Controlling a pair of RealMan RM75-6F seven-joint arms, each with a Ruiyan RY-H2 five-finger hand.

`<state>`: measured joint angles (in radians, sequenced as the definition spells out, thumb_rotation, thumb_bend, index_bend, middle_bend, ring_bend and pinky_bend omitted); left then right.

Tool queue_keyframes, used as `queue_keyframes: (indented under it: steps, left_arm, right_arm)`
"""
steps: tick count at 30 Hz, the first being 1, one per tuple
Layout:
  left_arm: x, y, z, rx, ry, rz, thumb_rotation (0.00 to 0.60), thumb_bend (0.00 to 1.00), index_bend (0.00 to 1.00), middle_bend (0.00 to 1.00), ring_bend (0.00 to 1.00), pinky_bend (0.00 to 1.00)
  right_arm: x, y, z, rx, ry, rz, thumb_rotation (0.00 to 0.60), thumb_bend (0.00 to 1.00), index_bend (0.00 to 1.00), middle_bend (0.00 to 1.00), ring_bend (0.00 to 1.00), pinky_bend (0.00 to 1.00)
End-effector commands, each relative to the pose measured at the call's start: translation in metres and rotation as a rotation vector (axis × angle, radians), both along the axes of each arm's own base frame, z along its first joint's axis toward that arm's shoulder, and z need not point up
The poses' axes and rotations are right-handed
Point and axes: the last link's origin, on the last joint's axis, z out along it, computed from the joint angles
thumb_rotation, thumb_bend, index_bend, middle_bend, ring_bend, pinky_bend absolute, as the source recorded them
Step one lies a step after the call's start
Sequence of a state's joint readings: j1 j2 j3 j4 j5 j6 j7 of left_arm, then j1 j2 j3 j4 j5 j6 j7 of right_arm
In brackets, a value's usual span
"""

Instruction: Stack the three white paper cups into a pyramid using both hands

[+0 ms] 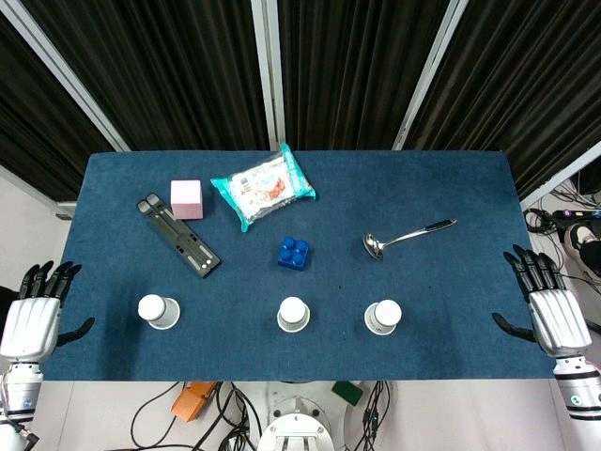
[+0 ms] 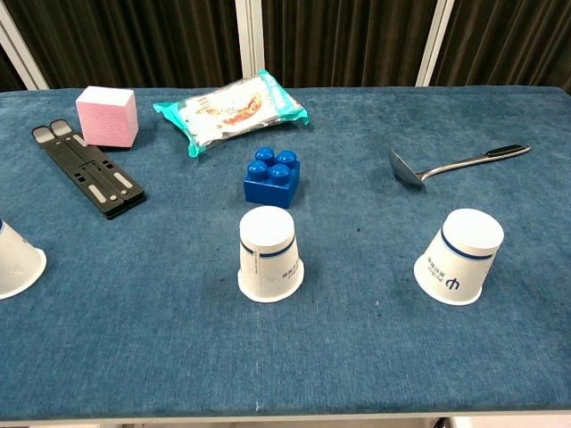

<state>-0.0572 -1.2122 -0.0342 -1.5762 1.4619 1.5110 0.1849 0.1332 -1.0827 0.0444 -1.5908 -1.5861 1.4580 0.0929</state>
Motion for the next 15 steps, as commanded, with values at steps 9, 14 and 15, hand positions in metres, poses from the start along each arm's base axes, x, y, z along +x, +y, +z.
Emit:
queue_keyframes:
  steps: [9, 14, 15]
  left_arm:
    - [0.008, -0.004, -0.005, -0.066, -0.095, -0.019, 0.6, 0.19, 0.13, 0.1, 0.04, 0.02]
    - [0.019, 0.001, -0.016, -0.189, -0.142, -0.055, 0.6, 0.19, 0.14, 0.1, 0.04, 0.02]
    - [0.022, 0.004, -0.02, -0.218, -0.142, -0.068, 0.6, 0.19, 0.15, 0.1, 0.04, 0.02]
  right_arm:
    - [0.007, 0.0, 0.019, -0.059, 0.024, 0.023, 0.6, 0.31, 0.0, 0.0, 0.0, 0.0]
    - [0.012, 0.005, 0.029, -0.096, 0.034, 0.039, 0.6, 0.31, 0.0, 0.0, 0.0, 0.0]
    - [0.013, 0.005, 0.03, -0.097, 0.035, 0.038, 0.6, 0.31, 0.0, 0.0, 0.0, 0.0]
